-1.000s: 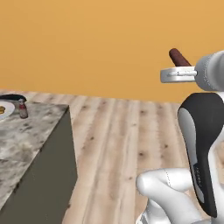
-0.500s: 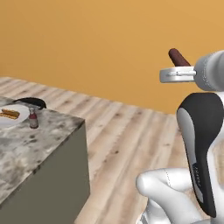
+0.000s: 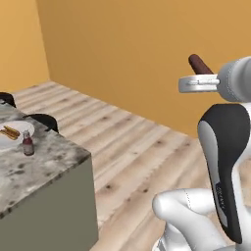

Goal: Move the hot dog bun to the plate on the dining table and place the condiment next to that plate. Then navigate to the fridge and take the sausage and place it on the plate as well.

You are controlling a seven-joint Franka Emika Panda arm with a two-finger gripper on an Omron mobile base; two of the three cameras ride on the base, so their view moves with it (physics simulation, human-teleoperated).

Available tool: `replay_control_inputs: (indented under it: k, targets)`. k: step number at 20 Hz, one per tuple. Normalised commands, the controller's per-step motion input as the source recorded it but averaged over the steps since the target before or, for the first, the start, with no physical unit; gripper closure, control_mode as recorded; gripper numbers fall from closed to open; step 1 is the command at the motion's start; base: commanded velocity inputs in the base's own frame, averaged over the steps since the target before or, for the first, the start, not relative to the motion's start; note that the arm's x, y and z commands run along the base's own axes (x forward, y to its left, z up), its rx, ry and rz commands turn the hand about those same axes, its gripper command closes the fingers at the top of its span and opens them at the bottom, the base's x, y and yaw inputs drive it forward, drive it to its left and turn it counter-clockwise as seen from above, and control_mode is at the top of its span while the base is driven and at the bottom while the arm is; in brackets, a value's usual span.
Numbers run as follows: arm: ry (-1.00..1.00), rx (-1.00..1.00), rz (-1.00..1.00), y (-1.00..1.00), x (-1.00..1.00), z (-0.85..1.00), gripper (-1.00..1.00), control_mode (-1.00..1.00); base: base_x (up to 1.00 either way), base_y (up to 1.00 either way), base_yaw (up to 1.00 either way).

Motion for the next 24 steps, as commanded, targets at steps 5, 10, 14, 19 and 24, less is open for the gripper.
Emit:
replay_control_inputs:
  k: [5,10,14,19,24]
  targets:
    - [0.0,0.0,0.0,0.0,0.0,0.0,1.0,1.0,0.88,-0.63,0.45]
    - [0.0,0.0,0.0,0.0,0.0,0.0,1.0,1.0,0.93,-0.61,0.45]
    - [0.0,0.0,0.0,0.0,0.0,0.0,1.0,1.0,0.96,-0.6,0.45]
    - [0.0,0.0,0.0,0.0,0.0,0.0,1.0,1.0,0.98,-0.53,0.48]
    - [0.0,0.0,0.0,0.0,0.0,0.0,1.0,1.0,0.98,-0.51,0.49]
